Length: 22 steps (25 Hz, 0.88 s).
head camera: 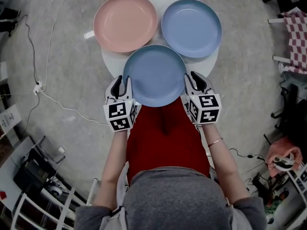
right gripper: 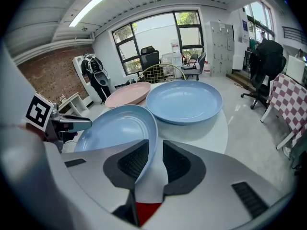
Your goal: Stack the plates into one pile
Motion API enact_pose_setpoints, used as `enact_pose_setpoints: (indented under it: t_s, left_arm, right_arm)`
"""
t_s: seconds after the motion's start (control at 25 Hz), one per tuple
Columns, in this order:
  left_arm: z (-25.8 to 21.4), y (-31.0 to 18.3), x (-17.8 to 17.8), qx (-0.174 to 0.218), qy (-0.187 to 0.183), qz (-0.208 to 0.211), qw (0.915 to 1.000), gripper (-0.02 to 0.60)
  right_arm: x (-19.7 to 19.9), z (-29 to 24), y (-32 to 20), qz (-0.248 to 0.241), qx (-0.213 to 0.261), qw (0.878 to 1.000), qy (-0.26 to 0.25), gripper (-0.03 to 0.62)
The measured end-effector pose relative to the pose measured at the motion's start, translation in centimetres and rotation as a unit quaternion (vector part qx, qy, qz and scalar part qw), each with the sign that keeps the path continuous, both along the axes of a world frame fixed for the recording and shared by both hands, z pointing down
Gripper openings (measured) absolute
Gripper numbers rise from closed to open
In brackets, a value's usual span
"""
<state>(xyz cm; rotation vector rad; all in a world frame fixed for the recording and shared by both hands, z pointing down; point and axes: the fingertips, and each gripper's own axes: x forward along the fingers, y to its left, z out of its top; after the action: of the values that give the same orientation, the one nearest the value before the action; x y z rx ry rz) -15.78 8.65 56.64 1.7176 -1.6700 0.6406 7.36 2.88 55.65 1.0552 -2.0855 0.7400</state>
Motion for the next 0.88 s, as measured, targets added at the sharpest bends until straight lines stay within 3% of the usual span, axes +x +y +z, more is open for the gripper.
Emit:
enact_pose_setpoints:
  t_s: [0.52,0.88]
  left_arm:
    - [2.3,0.9,-0.4,-0.047,0.026,-0.032,0.9981,0.117]
    - [2.9,0.9,0.0,-0.059,0.03,-0.031,0.9973,0.084]
  right_arm:
    - [-0.2,1.9,1.0,-0.01,-0.039,0.999,0.02,0.092]
    - [-0.4,2.7,1.3,-0.006,-0.053,0.998,0.02,0.091]
